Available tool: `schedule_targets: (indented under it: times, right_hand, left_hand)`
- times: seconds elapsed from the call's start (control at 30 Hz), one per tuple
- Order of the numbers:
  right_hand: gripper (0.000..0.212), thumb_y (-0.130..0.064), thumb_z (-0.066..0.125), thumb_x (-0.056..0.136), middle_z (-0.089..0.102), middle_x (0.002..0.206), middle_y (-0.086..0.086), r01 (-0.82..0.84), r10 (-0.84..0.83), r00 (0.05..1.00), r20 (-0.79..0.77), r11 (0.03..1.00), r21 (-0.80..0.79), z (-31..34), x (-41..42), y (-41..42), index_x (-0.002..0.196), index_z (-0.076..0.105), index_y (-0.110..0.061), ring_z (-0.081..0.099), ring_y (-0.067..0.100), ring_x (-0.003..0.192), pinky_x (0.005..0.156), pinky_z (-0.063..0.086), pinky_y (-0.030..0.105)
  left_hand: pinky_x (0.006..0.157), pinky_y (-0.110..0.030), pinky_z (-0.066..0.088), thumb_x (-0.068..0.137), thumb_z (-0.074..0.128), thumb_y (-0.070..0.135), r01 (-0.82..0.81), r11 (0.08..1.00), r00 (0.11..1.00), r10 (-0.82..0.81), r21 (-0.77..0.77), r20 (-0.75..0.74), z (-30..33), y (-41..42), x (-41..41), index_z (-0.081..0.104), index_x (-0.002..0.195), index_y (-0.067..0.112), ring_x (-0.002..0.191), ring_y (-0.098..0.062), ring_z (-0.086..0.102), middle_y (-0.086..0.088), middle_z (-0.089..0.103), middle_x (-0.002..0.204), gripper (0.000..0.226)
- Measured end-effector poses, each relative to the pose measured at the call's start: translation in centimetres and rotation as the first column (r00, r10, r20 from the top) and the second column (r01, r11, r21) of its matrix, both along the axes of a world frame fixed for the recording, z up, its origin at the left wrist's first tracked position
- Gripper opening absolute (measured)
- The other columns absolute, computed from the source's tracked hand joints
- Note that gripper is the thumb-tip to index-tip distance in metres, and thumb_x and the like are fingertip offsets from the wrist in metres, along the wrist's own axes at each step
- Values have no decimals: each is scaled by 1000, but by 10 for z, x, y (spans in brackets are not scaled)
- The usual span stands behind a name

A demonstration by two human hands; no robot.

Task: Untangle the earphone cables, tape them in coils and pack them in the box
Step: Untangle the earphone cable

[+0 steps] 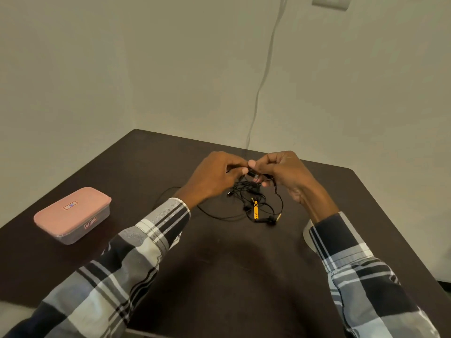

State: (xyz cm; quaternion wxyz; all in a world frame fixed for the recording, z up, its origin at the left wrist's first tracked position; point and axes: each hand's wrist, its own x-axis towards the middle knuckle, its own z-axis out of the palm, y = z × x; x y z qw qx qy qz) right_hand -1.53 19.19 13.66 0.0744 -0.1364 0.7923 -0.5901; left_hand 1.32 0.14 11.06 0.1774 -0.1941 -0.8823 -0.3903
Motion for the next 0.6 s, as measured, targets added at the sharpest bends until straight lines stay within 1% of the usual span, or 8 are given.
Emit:
schedule_targets:
  times: [0.07, 0.17, 0.2, 0.33, 0.43, 0.5, 0.53, 0.6]
  right_hand:
    - [28, -23, 76, 88, 76, 81, 15, 25, -25, 999, 25, 1000, -8, -3, 2, 1, 89, 72, 5, 67, 14, 62, 52, 52, 19]
    - [26, -22, 73, 90, 73, 70, 11, 112, -112, 994, -4, 993, 43, -10, 0, 4, 86, 71, 3, 57, 10, 50, 45, 41, 18]
    - [26, -20, 73, 91, 71, 69, 12, 151, -150, 988, -25, 987, 55, -14, -1, 5, 86, 70, 5, 54, 7, 47, 44, 38, 18]
    - [25, -23, 75, 89, 69, 62, 9, 286, -259, 952, -162, 943, 173, -31, -9, 14, 78, 72, -1, 53, -6, 43, 56, 41, 19]
    - [24, -33, 75, 88, 73, 65, 0, 197, -148, 978, -150, 894, 402, -42, -14, 19, 76, 74, -11, 66, 6, 59, 65, 50, 26]
    - [20, -37, 74, 88, 76, 79, -3, 152, -59, 983, -171, 784, 602, -49, -15, 17, 80, 75, -19, 71, 14, 79, 75, 55, 31]
    - [17, -38, 74, 88, 75, 87, -5, 172, -46, 977, -209, 751, 638, -49, -13, 14, 85, 76, -22, 70, 14, 87, 80, 54, 31]
    - [14, -31, 75, 88, 74, 99, -6, 211, -44, 955, -292, 793, 571, -40, -10, 6, 99, 76, -22, 68, 12, 97, 88, 53, 32]
  left_hand:
    - [78, -34, 57, 93, 65, 21, -54, 998, 997, 56, 44, -55, -1, -1, -2, 77, 104, 22, 80, -7, 69, 8, 76, 90, 16]
    - [58, -9, 48, 95, 63, 18, -146, 989, 985, 147, 13, -95, -4, -8, -3, 77, 98, 18, 61, 7, 63, 12, 70, 72, 15]
    - [56, -8, 47, 95, 63, 17, -168, 986, 982, 168, 11, -86, -5, -11, -2, 77, 96, 18, 58, 10, 61, 14, 68, 70, 14]
    - [70, -16, 53, 92, 67, 19, -212, 975, 977, 210, -67, -39, -7, -30, -4, 75, 100, 20, 69, 1, 65, 14, 67, 76, 11]
    - [80, -24, 55, 89, 70, 18, -179, 982, 983, 180, -60, 19, -7, -39, -6, 76, 97, 21, 72, 1, 66, 12, 71, 81, 10]
    - [80, -23, 56, 87, 72, 17, -133, 991, 990, 133, -7, 46, -6, -37, -4, 76, 95, 22, 72, -1, 68, 10, 73, 82, 9]
    - [79, -23, 56, 87, 73, 17, -109, 993, 993, 107, 34, 56, -5, -34, -3, 76, 94, 22, 73, -3, 69, 10, 73, 82, 9]
    - [77, -23, 57, 86, 74, 17, -65, 989, 996, 57, 133, 65, -2, -28, -1, 75, 94, 19, 74, -9, 70, 7, 74, 82, 9]
